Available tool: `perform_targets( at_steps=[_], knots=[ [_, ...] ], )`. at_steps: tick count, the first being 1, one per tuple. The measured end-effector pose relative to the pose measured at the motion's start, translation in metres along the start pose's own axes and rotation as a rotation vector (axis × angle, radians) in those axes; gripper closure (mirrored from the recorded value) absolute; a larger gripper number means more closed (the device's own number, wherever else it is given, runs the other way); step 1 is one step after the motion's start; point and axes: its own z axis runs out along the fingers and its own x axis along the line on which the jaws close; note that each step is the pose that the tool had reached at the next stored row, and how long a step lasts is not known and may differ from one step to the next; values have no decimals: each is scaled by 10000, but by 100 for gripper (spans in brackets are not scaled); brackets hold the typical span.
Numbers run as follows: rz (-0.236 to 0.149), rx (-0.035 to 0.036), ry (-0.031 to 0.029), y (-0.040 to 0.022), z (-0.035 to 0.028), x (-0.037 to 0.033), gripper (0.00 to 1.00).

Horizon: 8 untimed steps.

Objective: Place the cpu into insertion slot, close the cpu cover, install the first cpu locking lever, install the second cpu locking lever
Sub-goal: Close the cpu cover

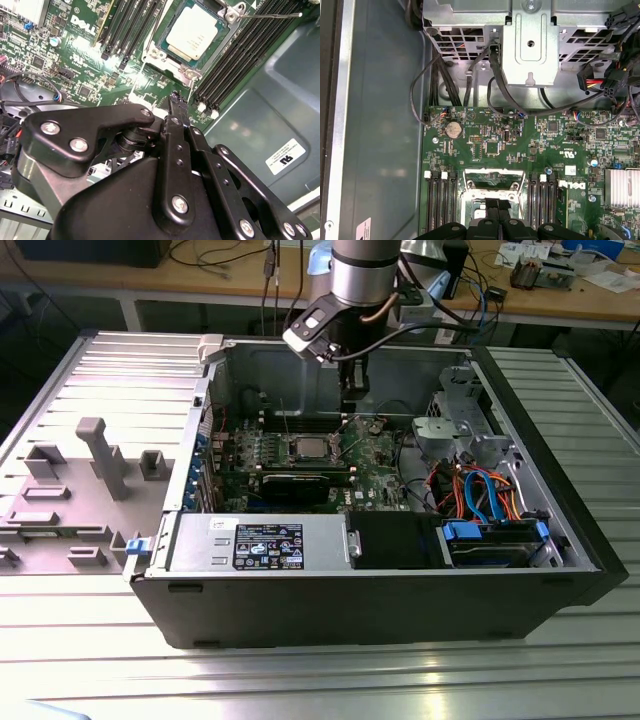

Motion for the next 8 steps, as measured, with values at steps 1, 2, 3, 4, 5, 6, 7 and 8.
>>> perform_targets(
  at_steps=[1,2,3,4,5,6,7,8],
  knots=[
    [-1,0,0,3,0,0,89],
    [-2,0,0,4,0,0,89],
    [-2,0,0,4,0,0,89],
    [-2,0,0,4,0,0,89],
    [-1,0,0,4,0,0,89],
    [-2,0,0,4,0,0,89],
    [-2,0,0,5,0,0,89],
    [-2,0,1,5,0,0,89]
  ],
)
